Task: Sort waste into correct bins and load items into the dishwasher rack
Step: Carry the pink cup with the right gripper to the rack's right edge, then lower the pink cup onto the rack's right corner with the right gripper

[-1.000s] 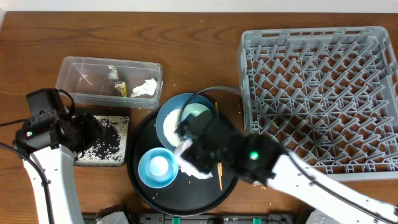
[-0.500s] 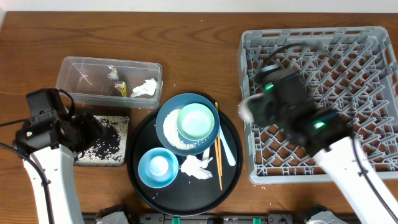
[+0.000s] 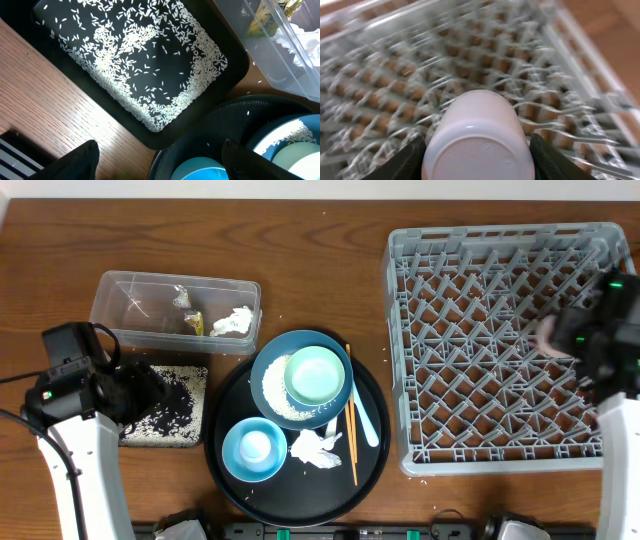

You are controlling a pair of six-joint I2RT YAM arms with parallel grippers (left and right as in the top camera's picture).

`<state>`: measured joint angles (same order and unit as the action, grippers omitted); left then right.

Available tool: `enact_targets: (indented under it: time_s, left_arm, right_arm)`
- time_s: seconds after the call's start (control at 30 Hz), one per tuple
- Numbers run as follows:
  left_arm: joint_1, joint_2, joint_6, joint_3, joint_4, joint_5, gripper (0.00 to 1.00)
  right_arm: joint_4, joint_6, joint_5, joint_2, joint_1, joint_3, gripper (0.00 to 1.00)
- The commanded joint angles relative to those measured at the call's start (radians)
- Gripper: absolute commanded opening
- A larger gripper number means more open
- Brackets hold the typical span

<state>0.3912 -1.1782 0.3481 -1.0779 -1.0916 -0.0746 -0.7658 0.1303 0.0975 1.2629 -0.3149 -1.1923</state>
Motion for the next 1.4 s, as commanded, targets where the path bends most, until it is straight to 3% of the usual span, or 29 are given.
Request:
enact_targets:
  time_s: [0.0,0.4,0.83,1.37]
  left_arm:
    - [0.005,-0.006,0.013,-0.003,0.0,0.008,0.8]
    - [0.005,-0.006,0.013,-0.003,0.0,0.008,0.8]
    - [0.005,-0.006,0.013,-0.003,0.0,0.008,0.8]
    - [0.005,-0.006,0.013,-0.003,0.001,0.008,0.8]
  right_arm:
    - [0.015,-0.014,0.006,0.011,-0.112,-0.025,0.44]
    - [0.098,0.057,0.003,0.193,-0.331,-0.025,0.44]
    - [0.149,0.056,0.053,0.322,-0.348,-0.025,0.45]
    - [0.166,0.056,0.079,0.325,-0.364,-0.025,0.44]
